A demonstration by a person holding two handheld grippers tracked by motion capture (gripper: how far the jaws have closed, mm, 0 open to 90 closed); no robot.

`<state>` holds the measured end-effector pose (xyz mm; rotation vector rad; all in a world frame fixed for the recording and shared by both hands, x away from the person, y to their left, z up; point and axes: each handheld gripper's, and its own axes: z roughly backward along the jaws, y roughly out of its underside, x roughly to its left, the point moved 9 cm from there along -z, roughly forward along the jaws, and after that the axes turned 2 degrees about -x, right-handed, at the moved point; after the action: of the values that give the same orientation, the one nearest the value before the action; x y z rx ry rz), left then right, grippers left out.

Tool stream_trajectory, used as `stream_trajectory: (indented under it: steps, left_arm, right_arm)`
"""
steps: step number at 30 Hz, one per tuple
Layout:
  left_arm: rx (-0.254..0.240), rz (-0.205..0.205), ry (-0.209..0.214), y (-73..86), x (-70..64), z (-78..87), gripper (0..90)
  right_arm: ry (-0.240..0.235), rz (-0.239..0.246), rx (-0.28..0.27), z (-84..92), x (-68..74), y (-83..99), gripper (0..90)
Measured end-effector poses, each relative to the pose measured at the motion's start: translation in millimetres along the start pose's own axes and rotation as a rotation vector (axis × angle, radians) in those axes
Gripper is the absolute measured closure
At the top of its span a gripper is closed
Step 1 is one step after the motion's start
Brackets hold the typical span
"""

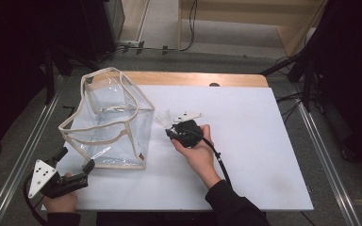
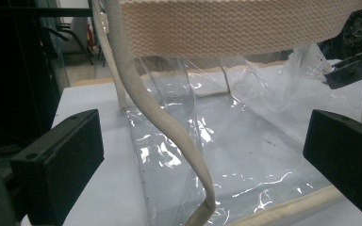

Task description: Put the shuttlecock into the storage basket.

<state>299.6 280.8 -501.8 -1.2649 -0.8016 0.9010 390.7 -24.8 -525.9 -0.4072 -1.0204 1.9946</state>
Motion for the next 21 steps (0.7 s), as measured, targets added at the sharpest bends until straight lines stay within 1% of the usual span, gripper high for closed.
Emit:
stream_trajectory:
  steps: [14, 21]
  left_arm:
    - [0.0, 0.0, 0.0, 0.0, 0.0, -0.1, 0.0]
    - [0.0, 0.0, 0.0, 0.1, 0.0, -0.1, 0.0]
  right_arm:
    - [0.0, 0.009, -0.024, 8.3, -0.1, -9.4, 63.1]
    - [-0.009, 0.001, -0.037, 10.4, 0.8, -12.8, 63.1]
